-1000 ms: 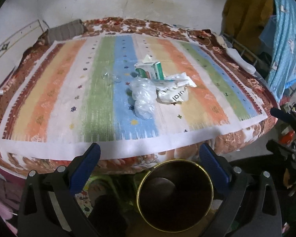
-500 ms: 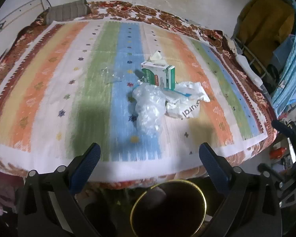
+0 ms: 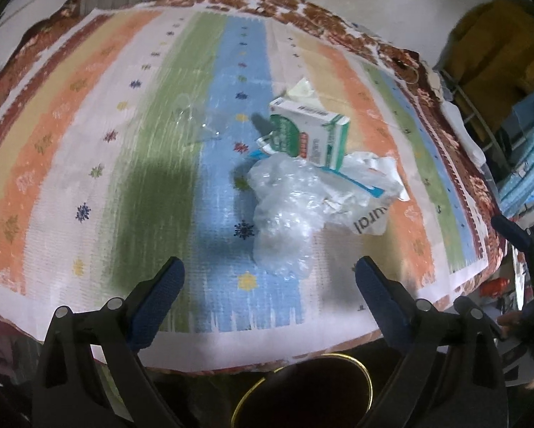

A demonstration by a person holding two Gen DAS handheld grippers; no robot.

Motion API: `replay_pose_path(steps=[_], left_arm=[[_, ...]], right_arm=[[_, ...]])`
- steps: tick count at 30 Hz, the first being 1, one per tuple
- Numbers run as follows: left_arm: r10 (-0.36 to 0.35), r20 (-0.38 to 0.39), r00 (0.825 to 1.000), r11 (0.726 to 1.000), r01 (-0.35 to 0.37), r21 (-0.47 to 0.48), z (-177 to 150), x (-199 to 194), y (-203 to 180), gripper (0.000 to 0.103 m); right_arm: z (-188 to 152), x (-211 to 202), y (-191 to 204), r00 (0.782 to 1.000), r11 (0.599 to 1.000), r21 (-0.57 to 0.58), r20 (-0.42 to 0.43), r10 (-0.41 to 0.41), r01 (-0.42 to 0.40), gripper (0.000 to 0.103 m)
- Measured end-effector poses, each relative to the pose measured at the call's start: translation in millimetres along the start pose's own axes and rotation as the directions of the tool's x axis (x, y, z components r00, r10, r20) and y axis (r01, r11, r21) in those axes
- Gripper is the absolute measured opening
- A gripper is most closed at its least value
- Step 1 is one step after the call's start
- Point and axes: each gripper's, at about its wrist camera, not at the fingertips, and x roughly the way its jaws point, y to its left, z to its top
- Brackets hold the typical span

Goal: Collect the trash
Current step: 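Move both tools toward the trash pile on the striped rug, then grasp the clear plastic bag with the left tool while the right tool pinches a clear scrap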

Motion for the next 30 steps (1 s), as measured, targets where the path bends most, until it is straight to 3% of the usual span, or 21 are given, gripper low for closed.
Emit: replay_pose_path(steps=[12, 21, 23, 25, 30], left_arm=[[-0.044, 0.001, 0.999, 0.999, 0.044, 0.014, 22.0, 28.9, -9.4, 0.086], [-0.062, -0.031, 0.998, 0.997, 0.061, -0.039, 33.0, 55.4, -1.2, 0.074], [-0.044, -0.037, 0.998, 0.999, 0.045, 0.012, 32.7, 63.1, -5.0, 0.068], [-0.051, -0.042, 0.998, 0.996, 0.054, 0.072, 31.1, 68.5, -10.3, 0.053], [-0.048, -0.058, 0.997, 0.994, 0.053, 0.092, 32.6, 75.3, -9.9, 0.030]], right_arm=[[13.6, 67.1, -7.5, 0.998, 0.999, -0.039, -0.065, -0.012, 0.010, 0.068], [17.1, 111.8, -11.0, 0.994, 0.997, -0.071, -0.113, -0.016, 0.008, 0.042], [16.8, 118.2, -12.1, 0.992, 0.998, -0.063, -0.123, -0.017, 0.009, 0.025], [14.5, 122.9, -11.4, 0.991, 0.998, -0.065, -0.135, -0.011, 0.003, 0.014], [12.7, 120.1, -15.0, 0.989, 0.998, -0.023, -0.136, 0.050, -0.054, 0.002]])
